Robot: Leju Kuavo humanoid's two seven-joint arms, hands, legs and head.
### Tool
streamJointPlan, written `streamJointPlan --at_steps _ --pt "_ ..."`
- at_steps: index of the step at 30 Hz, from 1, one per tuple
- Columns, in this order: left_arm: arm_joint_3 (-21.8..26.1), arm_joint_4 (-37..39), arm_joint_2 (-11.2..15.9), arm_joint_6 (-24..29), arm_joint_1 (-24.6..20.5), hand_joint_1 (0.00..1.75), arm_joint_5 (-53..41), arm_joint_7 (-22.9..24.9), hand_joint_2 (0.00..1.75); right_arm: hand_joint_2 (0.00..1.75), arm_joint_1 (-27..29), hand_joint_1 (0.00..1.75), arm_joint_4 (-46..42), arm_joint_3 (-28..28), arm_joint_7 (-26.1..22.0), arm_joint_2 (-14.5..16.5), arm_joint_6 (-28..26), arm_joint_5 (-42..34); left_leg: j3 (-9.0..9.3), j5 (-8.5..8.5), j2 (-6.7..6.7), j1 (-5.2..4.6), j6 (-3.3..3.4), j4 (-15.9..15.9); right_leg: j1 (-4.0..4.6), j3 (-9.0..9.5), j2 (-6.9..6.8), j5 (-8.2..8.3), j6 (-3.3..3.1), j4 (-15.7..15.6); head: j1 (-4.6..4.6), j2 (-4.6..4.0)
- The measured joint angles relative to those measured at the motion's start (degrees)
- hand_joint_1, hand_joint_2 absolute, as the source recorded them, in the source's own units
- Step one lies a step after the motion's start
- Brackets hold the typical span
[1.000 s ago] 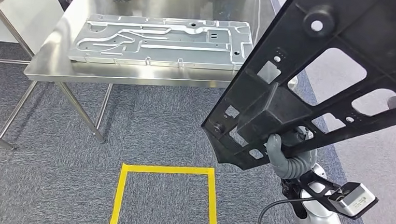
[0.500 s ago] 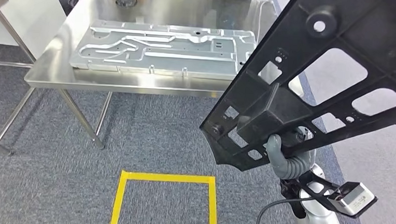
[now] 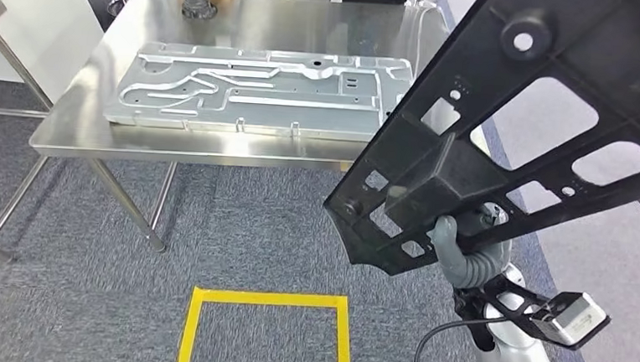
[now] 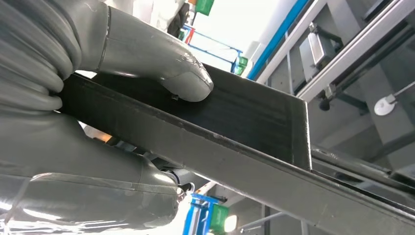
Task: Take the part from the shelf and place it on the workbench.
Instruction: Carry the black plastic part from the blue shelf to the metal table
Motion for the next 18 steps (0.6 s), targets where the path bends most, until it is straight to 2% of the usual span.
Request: streamJointPlan --at_steps 2,4,5,6,7,8,9,10,12,13,15,16,17,18 --pt "0.0 0.0 -0.1 0.0 -0.1 0.0 0.0 0.0 1.75 1.75 -0.2 1.75 -0.1 0.0 0.0 0.0 -0.3 0.2 -2.11 -1.84 0.15 0.18 -0.46 4.2 -0.14 0.94 -0.07 -0.32 -0.57 -0.2 -0.01 0.0" --pt "0.0 0.0 -0.1 -0.1 -0.1 0.0 0.0 0.0 1.75 1.75 -0.3 1.75 -0.1 0.0 0.0 0.0 -0.4 0.5 -6.72 -4.82 0.21 0.37 -0.77 11.8 -0.1 1.48 -0.1 -0.87 -0.85 -0.3 -0.02 0.0" --pt "0.0 0.0 -0.1 -0.1 0.0 0.0 0.0 0.0 1.75 1.75 -0.2 1.75 -0.1 0.0 0.0 0.0 -0.5 0.7 -8.99 -5.7 0.22 0.48 -0.93 14.9 -0.09 1.76 -0.07 -1.17 -0.85 -0.3 -0.02 0.0" --pt "0.0 0.0 -0.1 -0.1 0.1 0.0 0.0 0.0 1.75 1.75 -0.1 1.75 -0.1 0.0 0.0 0.0 -0.5 0.8 -10.5 -5.58 0.23 0.6 -1.11 16.3 -0.11 2.12 -0.01 -1.51 -0.8 -0.3 -0.01 0.0" --pt "0.0 0.0 -0.1 -0.1 0.1 0.0 0.0 0.0 1.75 1.75 0.0 1.75 -0.1 0.0 0.0 0.0 -0.6 0.9 -10.85 -4.19 0.25 0.74 -1.31 15.4 -0.16 2.58 0.05 -1.87 -0.69 -0.2 -0.01 0.0" --pt "0.0 0.0 -0.1 -0.1 0.2 0.0 0.0 0.0 1.75 1.75 0.1 1.75 -0.2 0.0 0.0 0.0 -0.6 0.9 -10.18 -1.8 0.27 0.89 -1.48 12.5 -0.24 3.15 0.09 -2.27 -0.51 -0.2 -0.01 0.0" --pt "0.0 0.0 -0.1 -0.1 0.2 0.0 0.0 0.0 1.75 1.75 0.2 1.75 -0.2 0.0 0.0 0.0 -0.7 0.9 -8.84 1.08 0.3 1.02 -1.58 8.4 -0.31 3.71 0.11 -2.72 -0.25 -0.3 -0.01 0.0" --pt "0.0 0.0 -0.1 -0.1 0.2 0.0 0.0 0.0 1.75 1.75 0.2 1.75 -0.2 0.0 0.0 0.0 -0.7 0.9 -7.6 2.67 0.34 1.02 -1.51 4.6 -0.34 4.2 0.14 -3.18 0.1 -0.2 -0.01 0.0" --pt "0.0 0.0 -0.1 -0.1 0.2 0.0 0.0 0.0 1.75 1.75 0.1 1.75 -0.4 -0.1 0.0 0.0 -0.7 0.9 -6.2 3.66 0.39 0.87 -0.74 0.5 -0.29 4.66 0.19 -3.86 0.92 0.0 -0.01 0.0" --pt "0.0 0.0 -0.1 -0.2 0.2 0.0 -0.1 0.0 1.75 1.75 0.1 1.75 -0.5 -0.2 0.0 0.0 -0.7 0.9 -6.13 3.17 0.39 0.75 -0.16 0.3 -0.23 4.78 0.22 -3.95 1.35 0.1 -0.01 0.0" --pt "0.0 0.0 -0.1 -0.2 0.3 0.0 0.0 -0.1 1.75 1.75 0.2 1.75 -0.7 -0.3 0.0 0.2 -0.7 0.9 -5.56 3.77 0.28 0.75 0.81 0.2 -0.28 4.88 0.19 -4.07 2.02 0.9 0.0 0.0" --pt "0.0 0.0 -0.1 -0.2 0.3 0.0 0.0 -0.1 1.75 1.75 0.1 1.75 -0.8 -0.4 0.0 0.2 -0.7 0.9 -5.17 3.67 0.23 0.74 1.18 0.1 -0.35 4.25 0.15 -4.34 2.17 2.3 0.0 0.0" --pt "0.0 0.0 -0.1 -0.2 0.2 0.0 0.1 -0.1 1.75 1.75 0.0 1.75 -0.9 -0.4 0.0 0.3 -0.7 0.9 -4.79 3.53 0.2 0.72 1.5 0.0 -0.42 2.82 0.11 -5.13 2.24 4.8 0.0 0.0" --pt "0.0 0.0 -0.1 -0.3 0.1 0.0 0.1 -0.2 1.75 1.75 -0.1 1.75 -0.9 -0.5 0.0 0.3 -0.7 0.9 -4.56 3.27 0.19 0.64 1.75 -0.1 -0.46 0.59 0.08 -6.37 2.31 8.3 0.01 0.0"
